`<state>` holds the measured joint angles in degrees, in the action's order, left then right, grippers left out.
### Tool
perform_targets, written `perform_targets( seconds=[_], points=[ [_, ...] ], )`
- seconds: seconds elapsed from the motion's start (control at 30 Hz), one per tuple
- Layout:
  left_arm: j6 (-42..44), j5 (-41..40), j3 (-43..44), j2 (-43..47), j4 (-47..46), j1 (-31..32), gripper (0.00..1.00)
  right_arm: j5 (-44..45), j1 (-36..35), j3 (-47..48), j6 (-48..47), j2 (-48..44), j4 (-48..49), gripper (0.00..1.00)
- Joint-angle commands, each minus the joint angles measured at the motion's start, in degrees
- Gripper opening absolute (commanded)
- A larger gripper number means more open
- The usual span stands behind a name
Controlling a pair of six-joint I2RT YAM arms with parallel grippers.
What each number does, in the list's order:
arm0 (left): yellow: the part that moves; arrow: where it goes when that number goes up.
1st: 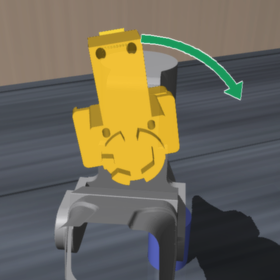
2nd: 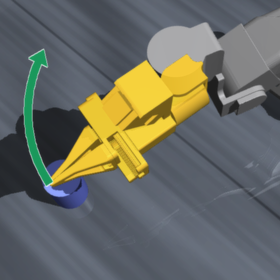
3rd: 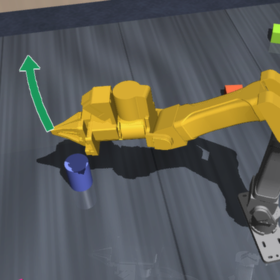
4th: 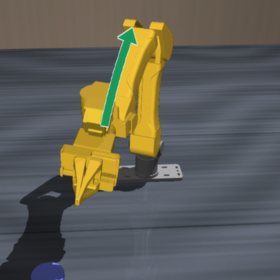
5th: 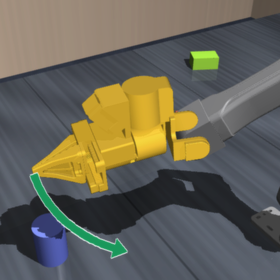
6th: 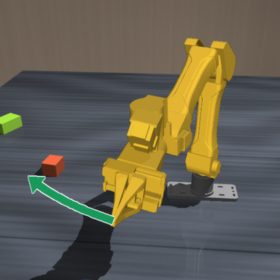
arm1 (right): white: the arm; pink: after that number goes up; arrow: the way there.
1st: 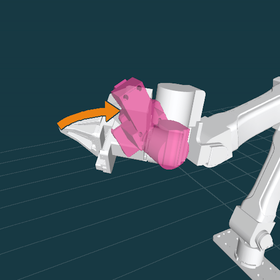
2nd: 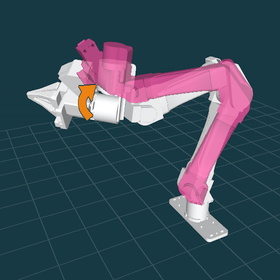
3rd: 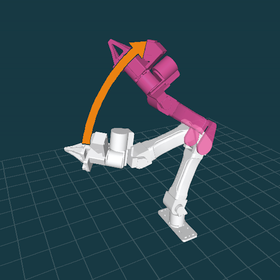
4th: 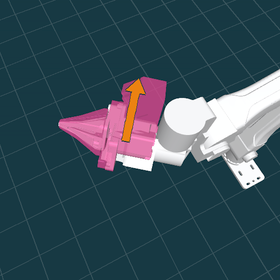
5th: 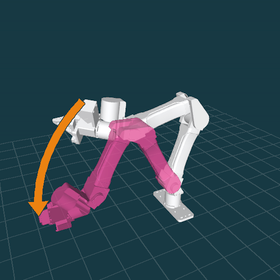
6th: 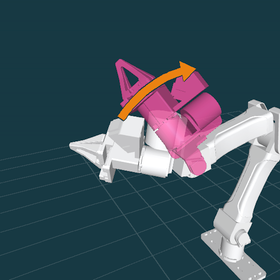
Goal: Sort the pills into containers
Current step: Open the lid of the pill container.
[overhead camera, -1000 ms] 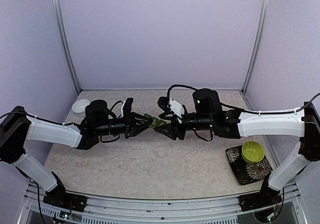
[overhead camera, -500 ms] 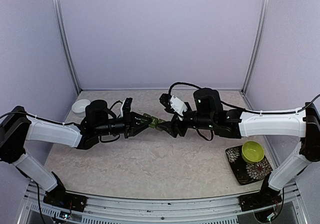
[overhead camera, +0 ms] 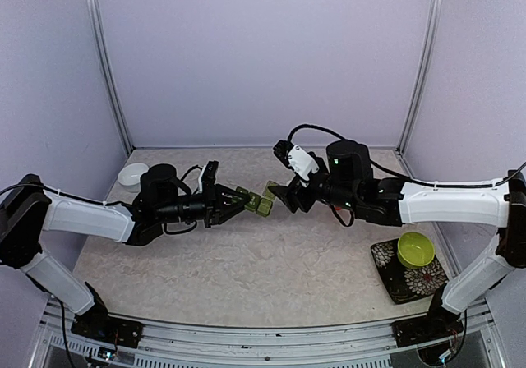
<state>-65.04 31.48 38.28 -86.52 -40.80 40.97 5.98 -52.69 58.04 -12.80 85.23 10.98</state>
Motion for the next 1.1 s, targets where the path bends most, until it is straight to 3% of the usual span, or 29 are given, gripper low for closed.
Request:
perform_targets(
  seconds=[0.0, 0.73, 1.07],
  points=[
    [0.8, 1.2, -0.1, -0.2, -2.7, 0.4, 0.28, 4.4, 0.5, -0.8, -0.5, 1.0, 2.0, 0.8],
    [1.0, 2.1, -0.8, 0.0, -4.8, 0.5, 0.28, -1.8, 1.3, -0.2, -1.5, 4.2, -1.6, 0.8],
    [0.8, 2.1, -0.9, -0.1, -5.0, 0.3, 0.28, -8.7, 1.4, -0.6, -1.4, 4.0, -1.3, 0.8]
  ],
)
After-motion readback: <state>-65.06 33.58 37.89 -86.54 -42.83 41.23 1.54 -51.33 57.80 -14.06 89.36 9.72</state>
